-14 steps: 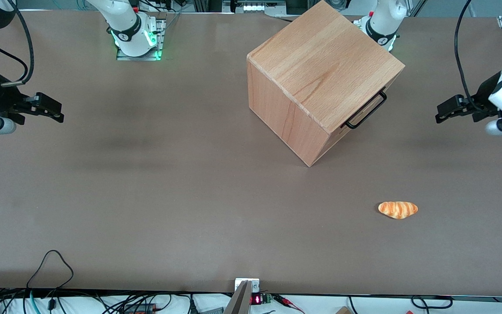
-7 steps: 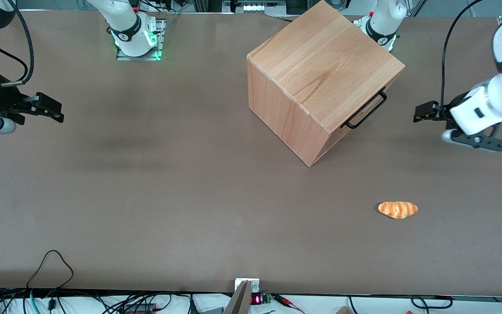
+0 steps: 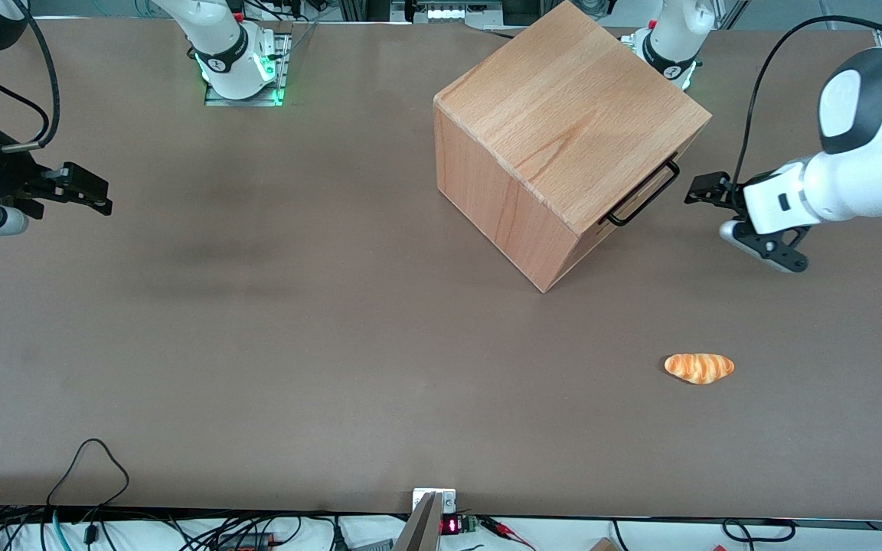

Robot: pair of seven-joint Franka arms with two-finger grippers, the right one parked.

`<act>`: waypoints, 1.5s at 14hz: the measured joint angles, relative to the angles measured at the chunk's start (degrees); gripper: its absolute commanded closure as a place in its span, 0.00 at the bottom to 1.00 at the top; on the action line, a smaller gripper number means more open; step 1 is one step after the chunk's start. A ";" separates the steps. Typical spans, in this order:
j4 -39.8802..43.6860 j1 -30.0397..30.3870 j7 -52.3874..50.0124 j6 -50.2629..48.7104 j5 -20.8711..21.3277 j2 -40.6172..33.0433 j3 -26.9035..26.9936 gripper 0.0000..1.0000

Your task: Open top drawer with left arm

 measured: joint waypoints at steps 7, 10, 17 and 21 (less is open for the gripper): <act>-4.53 -0.05 8.02 3.49 -1.50 0.01 -2.25 0.00; -5.44 -0.05 9.16 3.87 -2.42 0.01 -2.42 0.00; -5.95 -0.07 9.47 4.03 -2.50 0.00 -4.30 0.00; -7.48 -0.04 10.58 6.38 -2.51 0.00 -4.53 0.00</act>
